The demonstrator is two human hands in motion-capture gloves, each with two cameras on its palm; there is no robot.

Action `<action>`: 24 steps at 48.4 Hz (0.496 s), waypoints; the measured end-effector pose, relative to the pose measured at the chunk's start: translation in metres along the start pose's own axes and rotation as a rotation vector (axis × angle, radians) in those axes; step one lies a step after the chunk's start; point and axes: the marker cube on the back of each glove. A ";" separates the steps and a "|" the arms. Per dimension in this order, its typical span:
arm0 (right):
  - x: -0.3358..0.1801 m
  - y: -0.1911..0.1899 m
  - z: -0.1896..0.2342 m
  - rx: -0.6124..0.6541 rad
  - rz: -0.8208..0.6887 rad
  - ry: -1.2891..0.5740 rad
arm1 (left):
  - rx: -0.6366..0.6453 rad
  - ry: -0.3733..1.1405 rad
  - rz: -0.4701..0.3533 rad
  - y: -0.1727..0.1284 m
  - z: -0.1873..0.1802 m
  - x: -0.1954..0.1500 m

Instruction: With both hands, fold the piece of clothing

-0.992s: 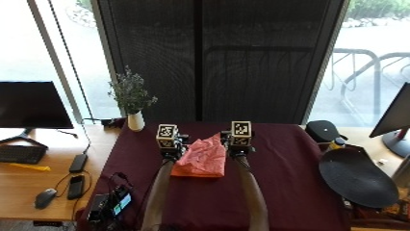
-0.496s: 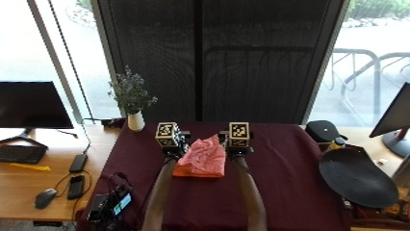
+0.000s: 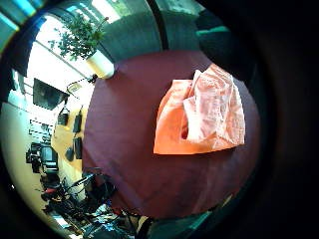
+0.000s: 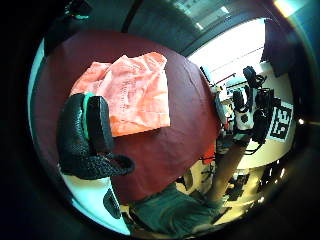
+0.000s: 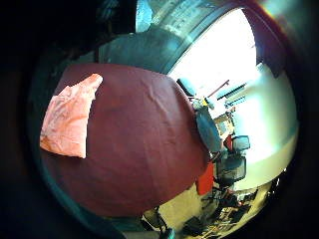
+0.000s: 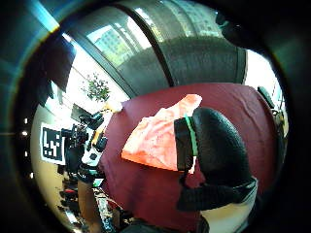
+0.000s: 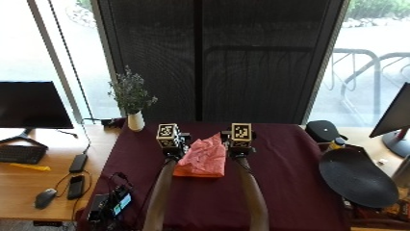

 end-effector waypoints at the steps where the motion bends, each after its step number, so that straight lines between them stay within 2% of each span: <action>1: 0.000 0.001 -0.001 0.000 0.000 -0.001 | 0.012 0.011 0.019 -0.005 0.006 -0.001; 3: 0.000 0.003 -0.001 0.000 0.004 -0.001 | 0.042 0.026 0.044 -0.013 0.013 -0.001; 8: 0.001 0.000 0.005 0.018 0.014 0.000 | 0.049 0.023 0.022 -0.009 0.010 -0.001; 13: 0.005 0.008 0.004 -0.034 0.016 0.023 | 0.038 0.030 0.037 -0.022 0.027 -0.006; 18: 0.007 -0.001 0.014 0.003 0.024 0.023 | -0.027 -0.017 -0.026 -0.002 0.012 -0.007; 21: 0.005 -0.003 0.015 0.012 0.025 0.011 | 0.018 0.016 0.009 -0.008 0.013 -0.005; 24: 0.002 0.001 0.012 -0.004 0.018 -0.005 | 0.008 0.018 0.019 -0.007 0.013 -0.005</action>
